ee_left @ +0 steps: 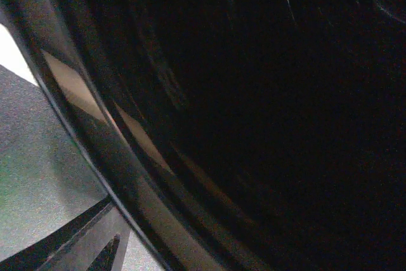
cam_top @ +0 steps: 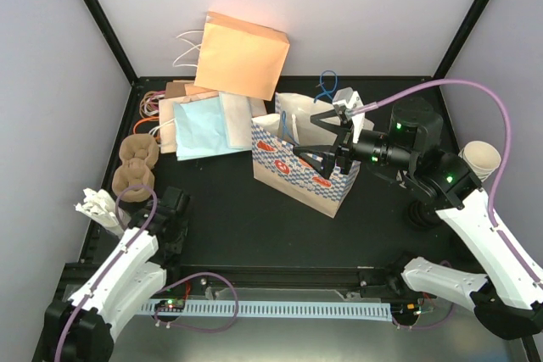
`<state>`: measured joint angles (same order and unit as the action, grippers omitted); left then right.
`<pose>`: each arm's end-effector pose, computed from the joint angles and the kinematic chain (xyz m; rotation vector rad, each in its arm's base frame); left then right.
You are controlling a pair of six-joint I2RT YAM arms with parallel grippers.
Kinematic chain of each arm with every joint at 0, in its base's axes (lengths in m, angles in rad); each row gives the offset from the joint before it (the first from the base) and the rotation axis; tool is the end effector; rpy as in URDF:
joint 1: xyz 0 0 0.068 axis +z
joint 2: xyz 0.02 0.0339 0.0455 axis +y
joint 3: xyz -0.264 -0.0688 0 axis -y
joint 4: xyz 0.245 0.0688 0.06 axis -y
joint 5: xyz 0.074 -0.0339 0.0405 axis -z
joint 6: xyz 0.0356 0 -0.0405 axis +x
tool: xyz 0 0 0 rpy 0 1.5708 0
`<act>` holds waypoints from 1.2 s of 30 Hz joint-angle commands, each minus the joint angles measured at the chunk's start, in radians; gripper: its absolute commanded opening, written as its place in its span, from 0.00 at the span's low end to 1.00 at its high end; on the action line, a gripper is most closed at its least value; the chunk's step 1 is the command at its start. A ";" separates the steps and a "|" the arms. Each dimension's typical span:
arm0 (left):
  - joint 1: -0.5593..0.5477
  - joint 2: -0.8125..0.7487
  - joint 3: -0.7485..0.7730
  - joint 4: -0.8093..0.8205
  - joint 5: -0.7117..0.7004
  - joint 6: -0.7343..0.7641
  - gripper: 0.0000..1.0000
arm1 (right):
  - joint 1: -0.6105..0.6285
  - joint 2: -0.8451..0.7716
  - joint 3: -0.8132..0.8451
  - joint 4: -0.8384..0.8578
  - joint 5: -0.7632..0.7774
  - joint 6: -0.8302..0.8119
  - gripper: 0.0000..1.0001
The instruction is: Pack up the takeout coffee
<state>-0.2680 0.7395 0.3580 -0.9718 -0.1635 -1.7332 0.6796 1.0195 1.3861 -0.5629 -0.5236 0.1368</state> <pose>0.0963 -0.0204 0.1493 -1.9481 2.1269 -0.1375 0.1380 0.1344 0.4618 -0.8731 1.6454 1.0401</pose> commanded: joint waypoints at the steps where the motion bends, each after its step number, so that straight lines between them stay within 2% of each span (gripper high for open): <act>1: 0.024 0.019 0.016 0.024 -0.004 -0.037 0.66 | 0.005 -0.016 -0.011 0.027 -0.021 0.004 1.00; 2: 0.028 0.030 0.022 0.022 -0.004 -0.026 0.64 | 0.005 -0.016 -0.015 0.029 -0.020 0.004 1.00; 6: 0.040 0.070 0.042 0.017 -0.018 0.009 0.46 | 0.004 -0.026 -0.021 0.030 -0.016 0.003 1.00; 12: 0.064 0.120 0.071 0.028 -0.024 0.071 0.27 | 0.005 -0.028 -0.029 0.036 -0.013 0.002 1.00; 15: 0.068 0.141 0.091 0.016 -0.023 0.085 0.04 | 0.005 -0.026 -0.030 0.036 -0.015 0.002 1.00; 16: 0.068 0.145 0.097 0.011 -0.019 0.084 0.02 | 0.003 -0.026 -0.030 0.036 -0.015 0.003 1.00; 26: 0.069 0.112 0.099 0.014 0.135 0.004 0.02 | 0.005 -0.019 -0.032 0.042 -0.022 0.005 1.00; 36: 0.066 0.025 0.087 -0.031 0.183 -0.032 0.01 | 0.005 -0.015 -0.032 0.046 -0.032 0.006 1.00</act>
<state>-0.2043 0.7845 0.4374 -0.9649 -0.0330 -1.7348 0.6796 1.0023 1.3624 -0.5514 -0.5354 0.1368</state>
